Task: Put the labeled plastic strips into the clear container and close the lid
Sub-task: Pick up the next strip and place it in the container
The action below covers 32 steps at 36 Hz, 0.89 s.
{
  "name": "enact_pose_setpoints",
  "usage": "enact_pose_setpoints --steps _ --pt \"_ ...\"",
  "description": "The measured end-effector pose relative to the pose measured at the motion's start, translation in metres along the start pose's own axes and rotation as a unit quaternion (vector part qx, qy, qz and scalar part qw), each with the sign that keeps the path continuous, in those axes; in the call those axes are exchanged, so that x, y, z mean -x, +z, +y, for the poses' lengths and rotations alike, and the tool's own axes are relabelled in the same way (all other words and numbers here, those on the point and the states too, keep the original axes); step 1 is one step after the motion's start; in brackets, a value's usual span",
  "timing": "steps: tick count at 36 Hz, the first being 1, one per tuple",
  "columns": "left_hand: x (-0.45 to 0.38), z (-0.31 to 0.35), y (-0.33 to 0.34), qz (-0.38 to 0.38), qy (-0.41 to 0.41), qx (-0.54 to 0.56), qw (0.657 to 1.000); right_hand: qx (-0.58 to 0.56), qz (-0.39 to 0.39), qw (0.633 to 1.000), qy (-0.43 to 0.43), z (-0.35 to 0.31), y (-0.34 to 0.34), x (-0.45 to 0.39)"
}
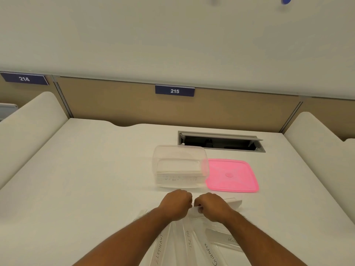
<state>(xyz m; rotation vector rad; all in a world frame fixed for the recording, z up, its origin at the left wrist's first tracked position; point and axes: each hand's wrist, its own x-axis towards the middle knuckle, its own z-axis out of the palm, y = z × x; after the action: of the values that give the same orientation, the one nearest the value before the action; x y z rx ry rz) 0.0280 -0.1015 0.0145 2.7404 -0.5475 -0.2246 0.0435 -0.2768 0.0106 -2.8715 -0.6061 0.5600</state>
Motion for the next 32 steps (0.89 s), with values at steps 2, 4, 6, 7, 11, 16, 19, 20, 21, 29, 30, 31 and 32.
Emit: enact_pose_setpoints --steps 2,4,6,7,11,16,19,20,21,29,30,31,32 --pt "0.0 -0.003 -0.001 0.008 -0.01 0.017 1.0 0.0 -0.001 1.0 -0.003 0.001 -0.004 0.0" --pt "-0.001 -0.005 -0.002 0.019 -0.022 0.04 0.999 -0.008 0.001 1.0 -0.006 0.001 -0.012 0.0" --pt "-0.003 -0.006 -0.005 0.031 -0.035 0.067 0.997 -0.017 0.003 1.0 -0.007 0.001 -0.022 -0.001" --pt "-0.003 -0.007 -0.007 0.037 -0.041 0.081 0.995 -0.02 0.006 1.0 -0.007 0.0 -0.027 -0.001" --pt "-0.005 -0.008 -0.017 0.052 -0.069 0.152 0.985 -0.049 0.025 0.998 -0.001 -0.003 -0.051 -0.003" --pt "-0.005 -0.005 -0.028 0.048 -0.095 0.233 0.966 -0.14 0.047 0.988 0.033 -0.004 -0.076 -0.007" --pt "-0.005 -0.002 -0.031 0.045 -0.106 0.285 0.952 -0.181 0.065 0.98 0.045 -0.004 -0.088 -0.011" --pt "-0.005 -0.002 -0.032 0.045 -0.108 0.303 0.946 -0.2 0.071 0.976 0.046 -0.003 -0.092 -0.012" --pt "-0.005 -0.002 -0.033 0.046 -0.112 0.321 0.939 -0.219 0.076 0.972 0.046 -0.004 -0.095 -0.011" --pt "-0.002 -0.003 -0.04 0.026 -0.117 0.391 0.912 -0.387 0.106 0.914 0.063 -0.012 -0.105 -0.009" --pt "-0.001 -0.003 -0.04 0.019 -0.109 0.395 0.912 -0.405 0.109 0.905 0.066 -0.013 -0.106 -0.009" --pt "0.0 -0.003 -0.04 0.013 -0.102 0.398 0.912 -0.422 0.112 0.897 0.069 -0.014 -0.107 -0.009" --pt "0.001 -0.003 -0.039 0.01 -0.098 0.4 0.911 -0.439 0.116 0.888 0.073 -0.015 -0.107 -0.009"
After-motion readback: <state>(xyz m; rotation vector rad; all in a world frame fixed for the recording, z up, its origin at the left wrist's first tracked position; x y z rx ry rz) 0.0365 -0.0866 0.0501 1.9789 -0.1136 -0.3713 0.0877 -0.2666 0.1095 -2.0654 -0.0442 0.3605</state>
